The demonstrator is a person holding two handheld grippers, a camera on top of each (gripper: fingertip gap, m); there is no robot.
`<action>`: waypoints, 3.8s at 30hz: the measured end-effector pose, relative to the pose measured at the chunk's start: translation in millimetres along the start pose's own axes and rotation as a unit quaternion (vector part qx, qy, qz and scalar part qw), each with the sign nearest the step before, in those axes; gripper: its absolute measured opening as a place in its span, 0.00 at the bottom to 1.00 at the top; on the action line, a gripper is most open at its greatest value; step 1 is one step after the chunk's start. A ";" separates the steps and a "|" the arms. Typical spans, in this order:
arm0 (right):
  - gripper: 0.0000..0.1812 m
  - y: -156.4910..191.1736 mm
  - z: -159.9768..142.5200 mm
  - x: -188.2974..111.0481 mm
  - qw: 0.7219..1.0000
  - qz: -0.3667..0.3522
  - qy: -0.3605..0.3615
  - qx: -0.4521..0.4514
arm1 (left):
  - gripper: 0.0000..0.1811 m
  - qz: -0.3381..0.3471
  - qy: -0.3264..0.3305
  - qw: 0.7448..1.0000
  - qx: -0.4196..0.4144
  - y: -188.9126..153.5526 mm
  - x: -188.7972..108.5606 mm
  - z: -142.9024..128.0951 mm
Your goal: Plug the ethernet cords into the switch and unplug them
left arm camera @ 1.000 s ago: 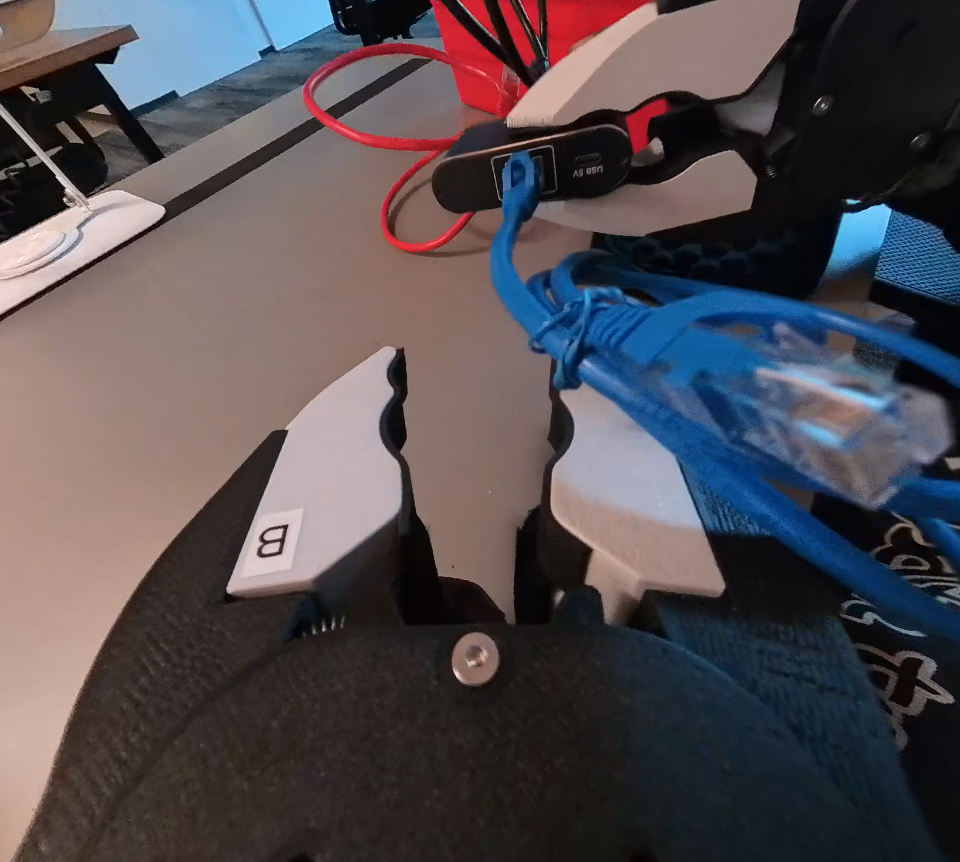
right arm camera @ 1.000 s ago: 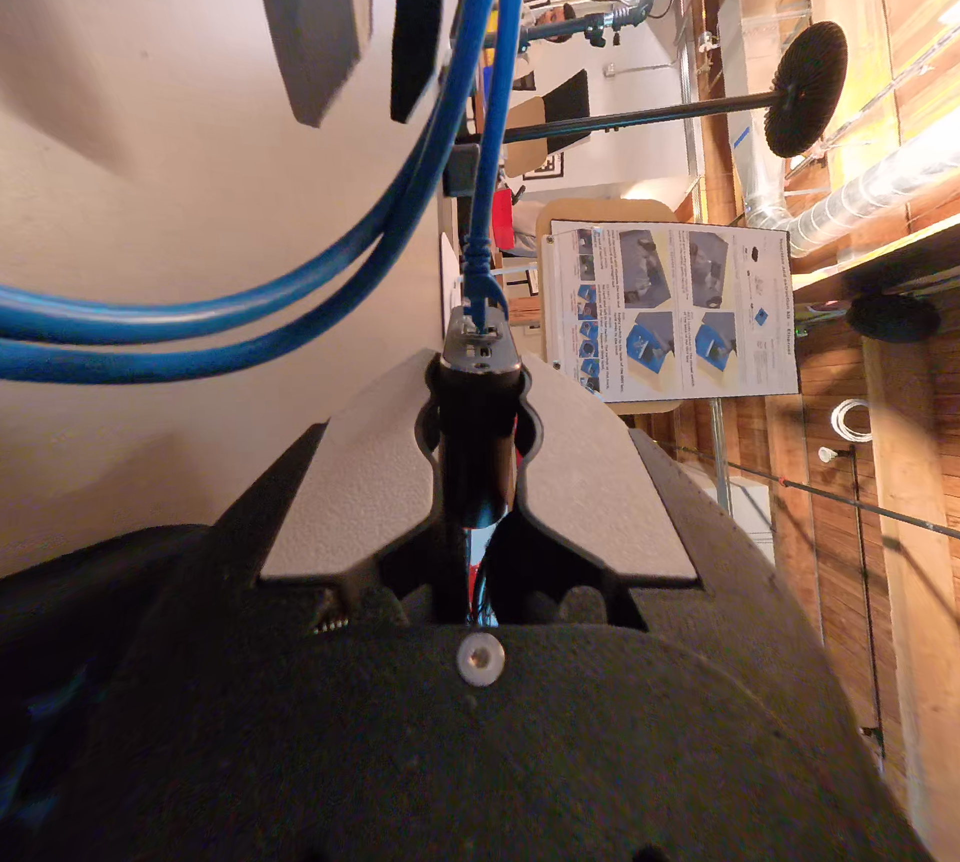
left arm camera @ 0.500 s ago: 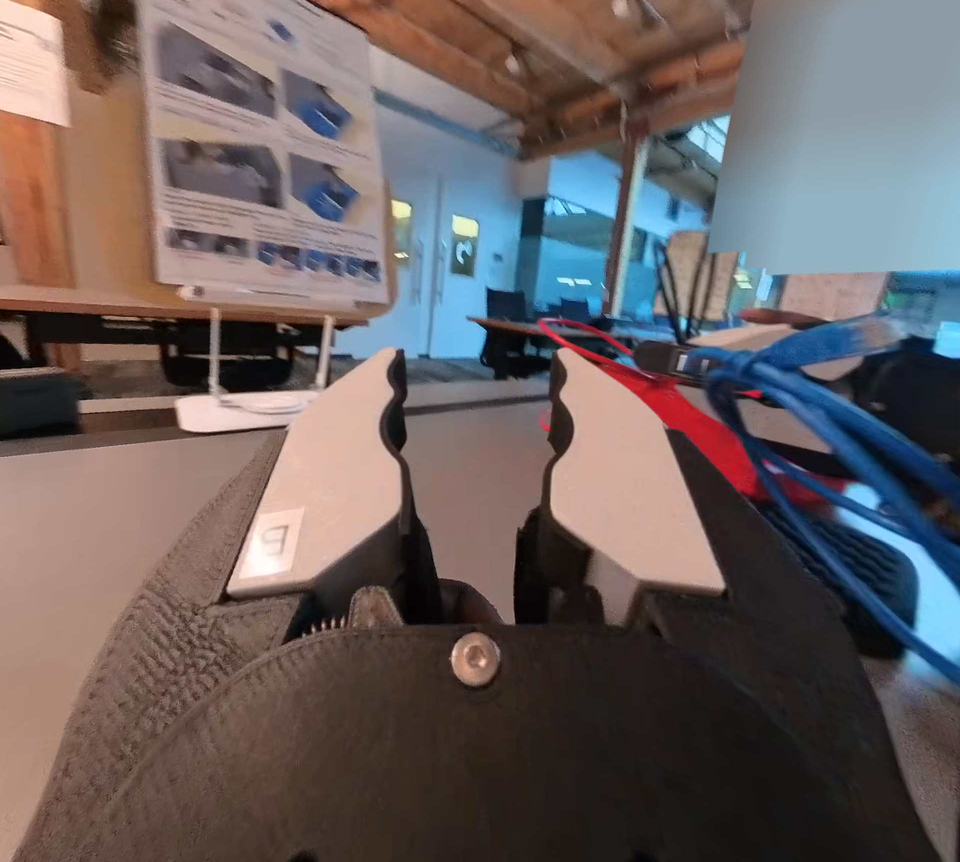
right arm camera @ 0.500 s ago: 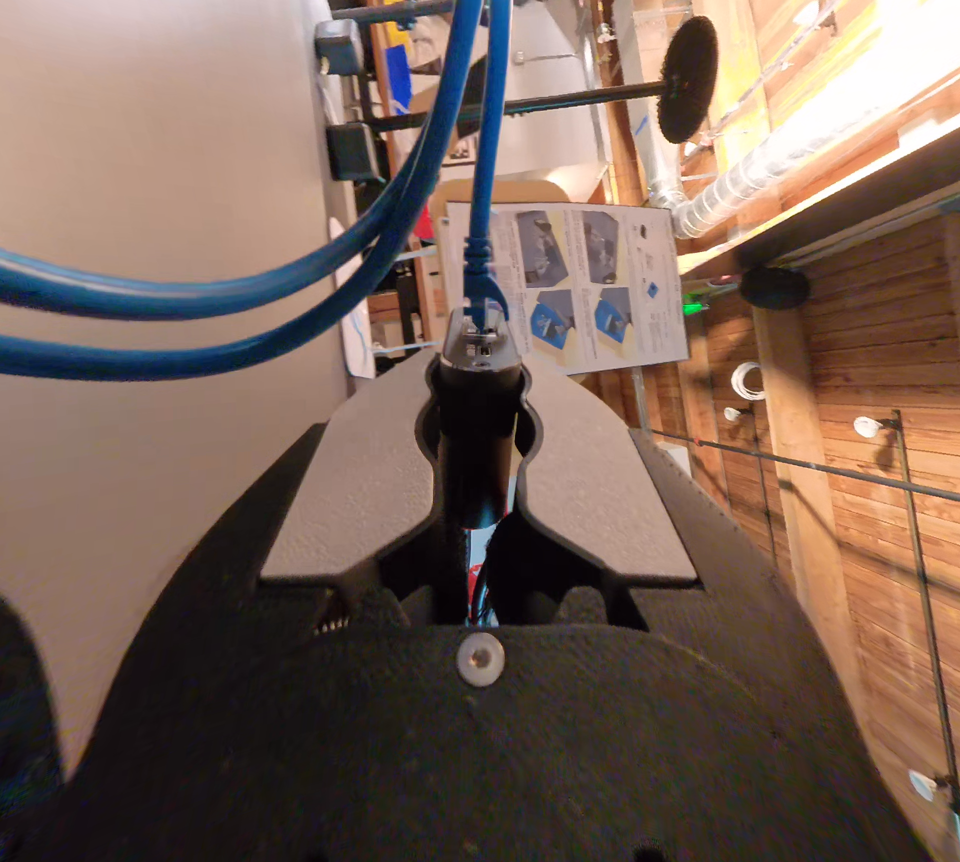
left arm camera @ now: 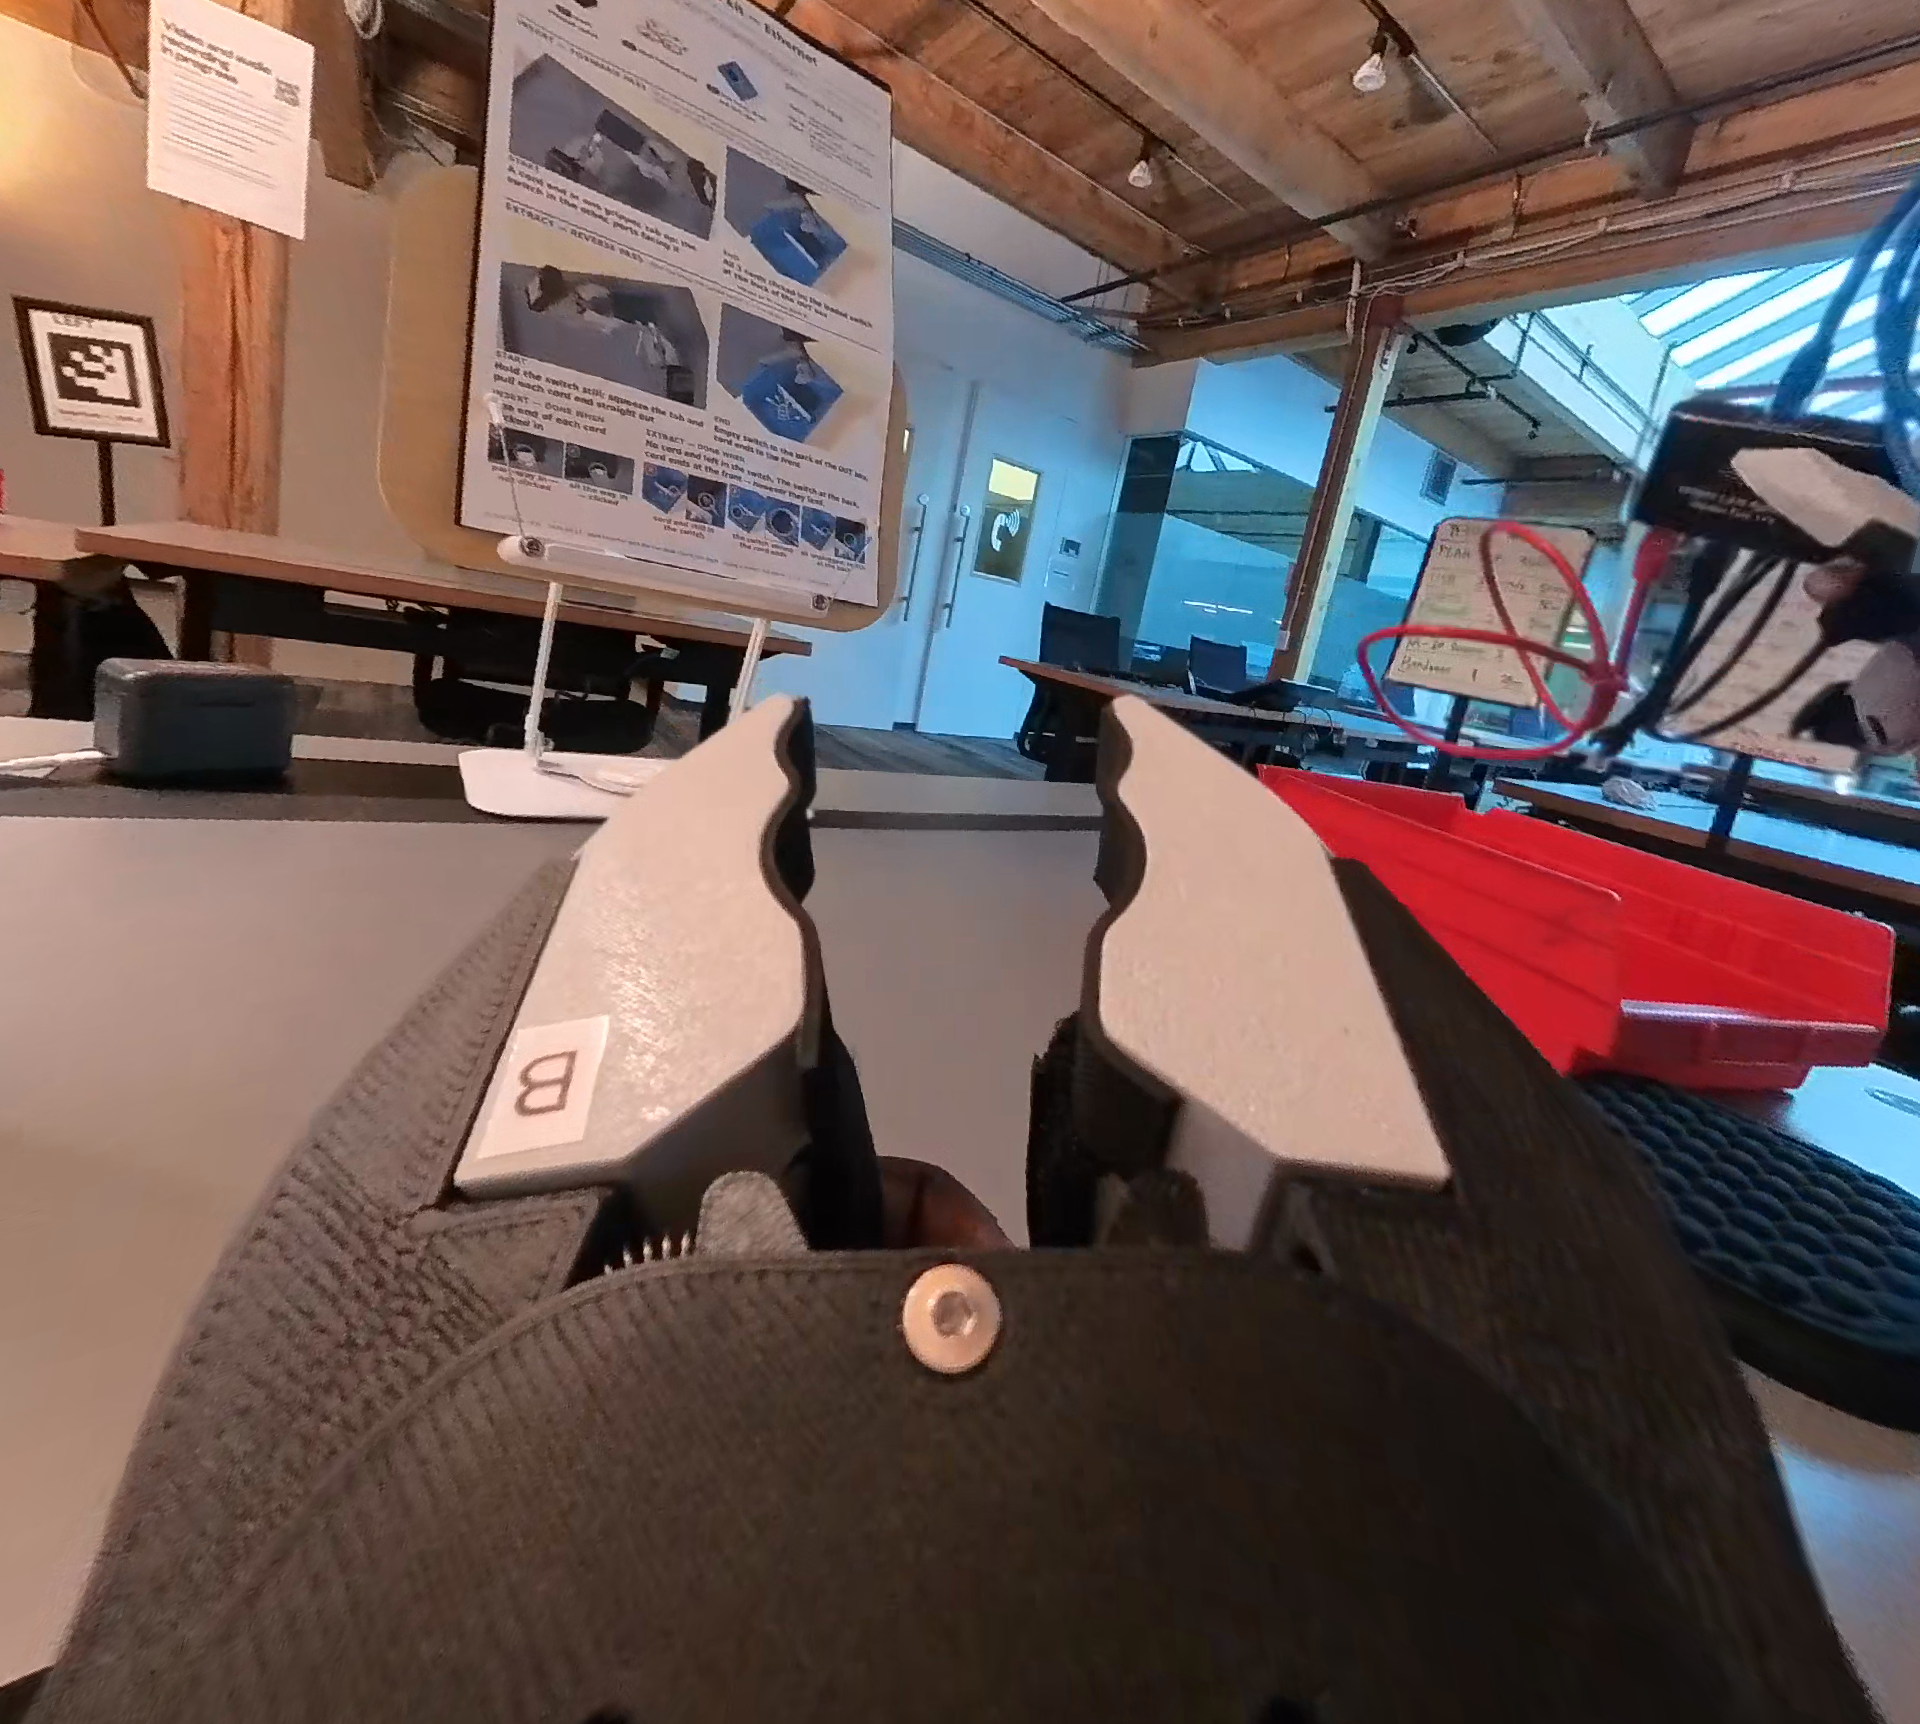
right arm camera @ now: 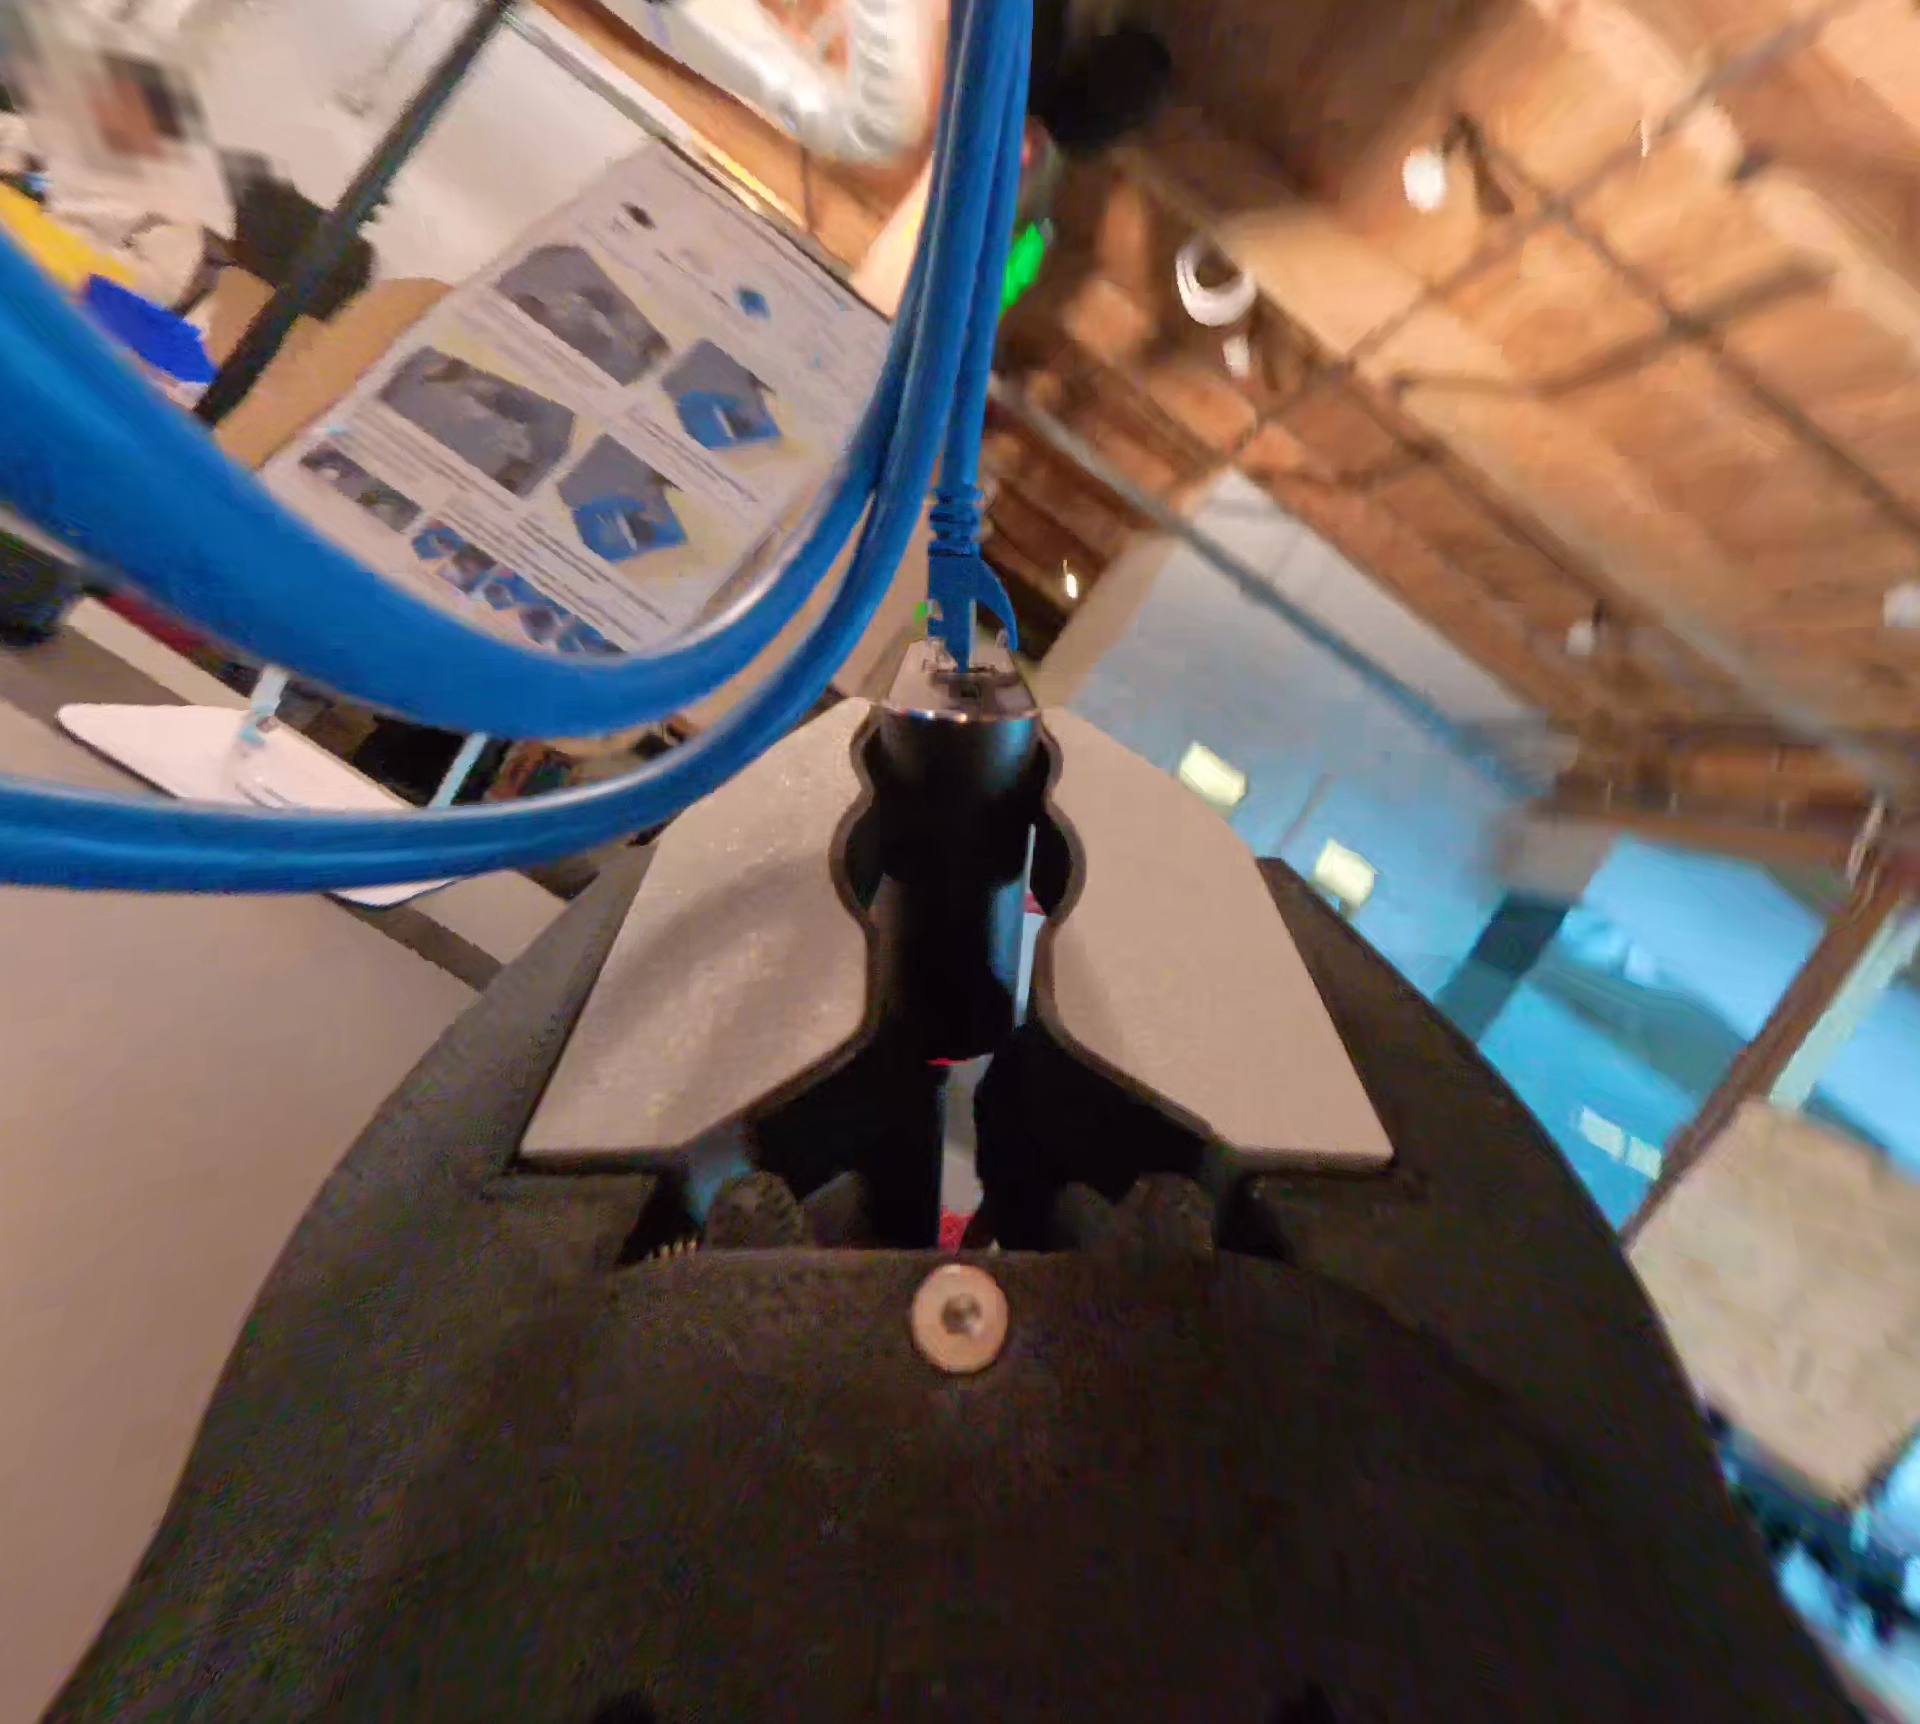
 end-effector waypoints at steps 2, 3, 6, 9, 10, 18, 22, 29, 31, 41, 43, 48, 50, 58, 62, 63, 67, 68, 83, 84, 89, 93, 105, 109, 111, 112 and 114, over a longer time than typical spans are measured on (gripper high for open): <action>0.13 -21.1 -12.7 -3.0 0.997 -0.035 0.047 0.054 | 0.28 -0.005 0.005 1.000 0.002 -1.7 0.9 -1.1; 0.14 -29.6 -19.4 -4.3 0.993 -0.053 0.069 0.082 | 0.28 -0.006 0.005 1.000 0.005 -2.4 1.0 -1.2; 0.13 -47.7 -44.5 -4.5 0.975 -0.090 0.137 0.148 | 0.28 -0.008 0.005 1.000 0.012 -3.9 1.0 -1.1; 0.14 -54.3 -76.5 -1.7 0.942 -0.099 0.256 0.195 | 0.28 -0.010 0.006 1.000 0.012 -3.9 1.0 -1.2; 0.14 -53.0 -86.1 -0.4 0.928 -0.087 0.289 0.219 | 0.28 -0.010 0.006 1.000 0.010 -3.7 1.0 -1.4; 0.14 -26.3 -156.9 6.0 0.817 -0.008 0.490 0.303 | 0.28 -0.016 0.006 1.000 0.006 -3.3 0.7 -1.4; 0.14 -18.0 -188.1 3.7 0.776 0.004 0.547 0.314 | 0.28 -0.017 0.006 1.000 0.001 -2.4 0.6 -1.5; 0.16 -6.3 -215.0 3.4 0.757 0.021 0.579 0.302 | 0.28 -0.020 0.007 1.000 0.002 -2.8 0.8 -1.7; 0.29 -11.2 -208.9 4.0 0.774 0.019 0.559 0.296 | 0.28 -0.021 0.008 1.000 0.002 -2.9 0.7 -1.7; 0.37 -111.6 -130.8 -62.6 0.843 -0.157 0.464 0.221 | 0.28 -0.023 0.010 1.000 0.006 -3.9 1.0 -2.3; 0.39 -126.3 -136.2 -94.6 0.800 -0.175 0.521 0.239 | 0.27 -0.023 0.010 1.000 0.009 -4.7 1.1 -2.3; 0.36 -125.3 -153.4 -141.3 0.726 -0.089 0.576 0.365 | 0.24 -0.019 0.010 1.000 0.011 -5.3 1.8 -3.0; 0.31 -117.8 -158.2 -144.3 0.711 -0.047 0.583 0.390 | 0.23 -0.019 0.009 1.000 0.011 -5.8 2.4 -3.4; 0.05 -91.2 -183.8 -120.7 0.687 -0.002 0.674 0.273 | 0.24 -0.030 0.011 0.999 0.007 -6.7 3.6 -4.3; 0.06 -69.5 -190.1 -92.5 0.704 0.035 0.670 0.233 | 0.24 -0.033 0.009 0.999 0.004 -6.4 3.2 -4.2; 0.06 -64.3 -191.3 -85.8 0.708 0.040 0.671 0.218 | 0.24 -0.035 0.008 0.999 0.004 -6.5 3.2 -4.2; 0.07 -37.6 -190.1 -62.1 0.720 0.082 0.665 0.183 | 0.24 -0.041 0.007 0.999 0.002 -7.1 3.3 -4.3; 0.07 -30.7 -189.1 -56.8 0.721 0.090 0.665 0.175 | 0.24 -0.042 0.007 0.999 0.002 -7.2 3.4 -4.3; 0.08 88.2 -158.3 6.0 0.751 0.193 0.624 0.092 | 0.24 -0.041 -0.005 0.999 0.001 -6.5 1.6 -2.2; 0.09 98.7 -154.7 9.1 0.754 0.202 0.619 0.088 | 0.24 -0.038 -0.007 0.999 0.000 -6.0 1.2 -1.7; 0.13 157.9 -136.3 23.5 0.787 0.228 0.570 0.064 | 0.23 -0.023 -0.014 1.000 0.007 -3.8 0.0 -0.2; 0.12 199.8 -126.7 40.1 0.811 0.215 0.543 0.037 | 0.23 -0.021 -0.015 0.999 0.020 -4.6 0.1 0.4; 0.13 322.6 -98.3 100.7 0.825 0.301 0.470 0.093 | 0.22 -0.013 -0.032 0.999 0.031 -2.1 -3.9 4.4; 0.16 365.2 -88.2 114.1 0.836 0.323 0.411 0.166 | 0.22 -0.014 -0.037 0.999 0.035 -2.7 -5.2 5.8; 0.24 378.0 -83.4 113.7 0.833 0.337 0.368 0.238 | 0.22 -0.016 -0.045 0.998 0.038 -3.2 -7.2 8.4; 0.30 379.0 -80.1 112.1 0.836 0.338 0.335 0.273 | 0.22 -0.016 -0.053 0.998 0.040 -3.0 -8.6 11.1; 0.35 369.1 -71.6 109.0 0.858 0.302 0.246 0.335 | 0.22 -0.012 -0.073 0.996 0.041 -1.5 -12.5 20.4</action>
Point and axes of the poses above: each gripper's, where its closed fingertips meet, x out along the fingers, z out of its top, y = z × x across the jaws, the point moved 8 cm from there along -x, back along the fingers, and after that the axes turned 11 degrees about x, right-handed, at the moved point
